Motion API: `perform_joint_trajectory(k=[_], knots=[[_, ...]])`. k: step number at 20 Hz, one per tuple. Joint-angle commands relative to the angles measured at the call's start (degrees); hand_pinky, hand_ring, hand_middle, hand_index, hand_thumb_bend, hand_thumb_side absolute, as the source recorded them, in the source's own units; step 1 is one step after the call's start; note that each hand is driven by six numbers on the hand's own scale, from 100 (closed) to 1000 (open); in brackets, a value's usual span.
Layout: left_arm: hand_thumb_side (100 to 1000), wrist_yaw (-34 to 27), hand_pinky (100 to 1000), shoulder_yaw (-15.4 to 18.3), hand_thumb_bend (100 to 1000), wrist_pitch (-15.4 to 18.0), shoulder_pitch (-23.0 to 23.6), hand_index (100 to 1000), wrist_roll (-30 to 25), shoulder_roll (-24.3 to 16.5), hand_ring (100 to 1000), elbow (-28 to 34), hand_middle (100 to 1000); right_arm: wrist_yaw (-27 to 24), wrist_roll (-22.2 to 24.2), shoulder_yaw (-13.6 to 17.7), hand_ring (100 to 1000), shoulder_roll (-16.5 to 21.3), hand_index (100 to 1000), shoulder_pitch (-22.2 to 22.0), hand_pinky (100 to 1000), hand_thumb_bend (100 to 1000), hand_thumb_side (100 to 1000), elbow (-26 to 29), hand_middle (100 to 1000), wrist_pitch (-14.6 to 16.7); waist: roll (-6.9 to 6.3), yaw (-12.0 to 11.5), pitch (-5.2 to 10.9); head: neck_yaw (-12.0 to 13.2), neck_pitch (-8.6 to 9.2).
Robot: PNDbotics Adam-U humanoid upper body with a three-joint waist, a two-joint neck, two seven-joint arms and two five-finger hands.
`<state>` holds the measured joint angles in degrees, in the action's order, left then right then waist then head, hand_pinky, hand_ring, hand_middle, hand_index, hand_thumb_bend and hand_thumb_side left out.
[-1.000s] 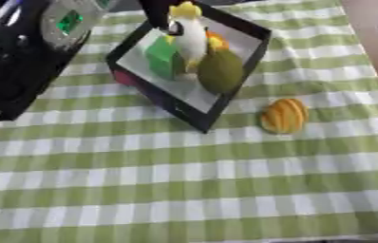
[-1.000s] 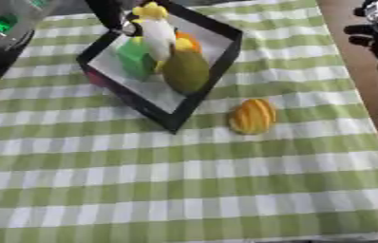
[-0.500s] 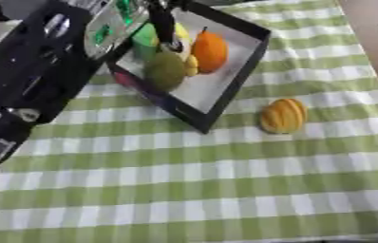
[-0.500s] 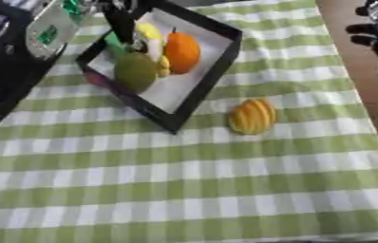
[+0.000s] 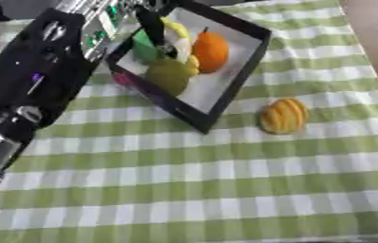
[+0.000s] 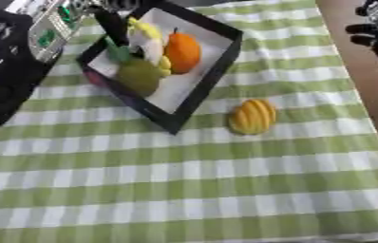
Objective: Pick up objects on the table and place them in the box.
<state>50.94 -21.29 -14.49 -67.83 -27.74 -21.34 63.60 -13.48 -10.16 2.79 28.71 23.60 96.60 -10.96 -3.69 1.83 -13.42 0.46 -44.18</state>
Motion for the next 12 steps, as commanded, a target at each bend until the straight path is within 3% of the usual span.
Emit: perform_joint_trajectory(k=[1, 6, 12], knots=[[394, -1.9, 740, 5.1, 764, -1.0, 0.9, 826, 3.1, -5.1, 721, 5.2, 749, -0.3, 0.0, 0.6, 709, 2.3, 901, 0.3, 783, 100, 650, 1.1, 758, 0.6, 0.89, -0.3, 2.46, -0.5, 0.41], [364, -5.4, 737, 10.9, 722, -3.6, 7.2, 810, 7.7, -10.3, 699, 12.6, 723, -0.3, 0.0, 0.6, 710, 3.7, 900, 0.4, 783, 100, 629, 1.2, 759, 1.1, 1.38, -1.0, 2.67, -1.1, 0.29], [357, -10.4, 725, 18.9, 649, -7.0, 15.4, 799, 12.7, -13.5, 662, 20.8, 683, -0.4, -0.1, 0.8, 712, 5.3, 899, 0.5, 784, 100, 605, 1.7, 759, 1.8, 2.26, -2.2, 2.59, -2.4, 0.07]])
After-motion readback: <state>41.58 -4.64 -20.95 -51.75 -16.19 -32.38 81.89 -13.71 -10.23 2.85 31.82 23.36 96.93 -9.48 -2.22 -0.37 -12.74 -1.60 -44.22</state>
